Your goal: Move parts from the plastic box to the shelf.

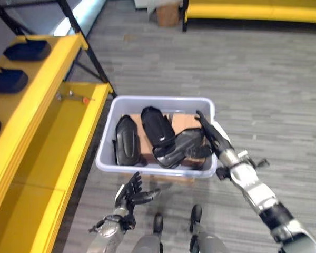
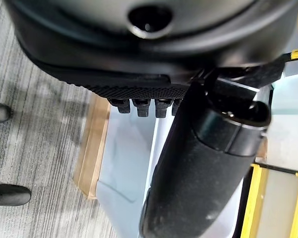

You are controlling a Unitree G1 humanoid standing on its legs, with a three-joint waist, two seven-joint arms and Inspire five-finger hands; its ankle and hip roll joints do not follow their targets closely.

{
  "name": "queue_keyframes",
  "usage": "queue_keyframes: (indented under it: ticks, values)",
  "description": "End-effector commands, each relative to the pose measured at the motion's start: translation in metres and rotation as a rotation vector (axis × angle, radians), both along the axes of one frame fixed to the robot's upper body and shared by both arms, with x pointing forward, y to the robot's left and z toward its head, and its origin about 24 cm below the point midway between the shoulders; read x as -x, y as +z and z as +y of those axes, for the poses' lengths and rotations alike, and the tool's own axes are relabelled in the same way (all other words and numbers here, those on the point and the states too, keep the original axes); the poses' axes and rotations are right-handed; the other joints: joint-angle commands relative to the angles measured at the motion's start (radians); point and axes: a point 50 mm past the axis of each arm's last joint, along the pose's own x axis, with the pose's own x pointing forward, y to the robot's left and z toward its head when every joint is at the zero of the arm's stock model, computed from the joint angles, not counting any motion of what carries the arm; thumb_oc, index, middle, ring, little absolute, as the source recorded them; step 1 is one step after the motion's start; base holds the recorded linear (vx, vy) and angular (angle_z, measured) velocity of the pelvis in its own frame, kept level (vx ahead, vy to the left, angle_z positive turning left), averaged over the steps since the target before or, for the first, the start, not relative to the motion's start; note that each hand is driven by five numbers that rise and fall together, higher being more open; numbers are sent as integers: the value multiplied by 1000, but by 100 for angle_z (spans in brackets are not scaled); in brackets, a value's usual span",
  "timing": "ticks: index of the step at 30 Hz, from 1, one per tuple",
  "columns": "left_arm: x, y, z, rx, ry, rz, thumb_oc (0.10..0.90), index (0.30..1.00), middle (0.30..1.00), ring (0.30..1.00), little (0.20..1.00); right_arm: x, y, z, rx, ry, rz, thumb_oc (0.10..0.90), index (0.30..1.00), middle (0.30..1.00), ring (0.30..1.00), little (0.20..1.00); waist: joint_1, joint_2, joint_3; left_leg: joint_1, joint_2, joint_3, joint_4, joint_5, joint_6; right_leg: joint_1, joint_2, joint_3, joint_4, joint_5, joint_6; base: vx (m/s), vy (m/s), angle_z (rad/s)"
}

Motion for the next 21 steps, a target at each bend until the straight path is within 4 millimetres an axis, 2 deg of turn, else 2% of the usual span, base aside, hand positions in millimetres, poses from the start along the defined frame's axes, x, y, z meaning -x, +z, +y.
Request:
queue_keyframes:
  ticks: [1,8,15,16,21]
  values:
    - [-20,36,5,-4,-7,-199,900,1000,1000,1000,1000,-6,39,11,88,43,-212,900,1000,1000,1000,1000,-6,-44,-29,-43,26,45,-27,60,-9,65,-75,45,35,-96,91,-23,14,6]
    - [-28,45,6,-18,-13,-239,900,1000,1000,1000,1000,-20,54,8,330,38,-269,900,1000,1000,1000,1000,10,-58,13,-82,24,37,-26,66,-9,27,-75,45,43,-91,92,-9,2,1]
    - [-36,55,7,-38,-5,-288,900,1000,1000,1000,1000,-26,63,8,599,9,-382,900,1000,1000,1000,1000,22,-65,40,-103,25,35,-27,68,-11,2,-74,49,45,-90,93,-3,0,0]
    - [-38,58,6,-40,-8,-302,900,1000,1000,1000,1000,-28,69,8,705,-1,-432,900,1000,1000,1000,1000,26,-65,45,-109,25,34,-27,68,-12,-4,-74,47,45,-89,94,-4,2,3]
    - [-43,63,3,-50,-13,-326,900,1000,1000,1000,1000,-31,84,8,881,-21,-540,900,1000,1000,1000,1000,33,-65,61,-123,25,31,-27,70,-12,-16,-75,42,44,-87,97,-4,1,1]
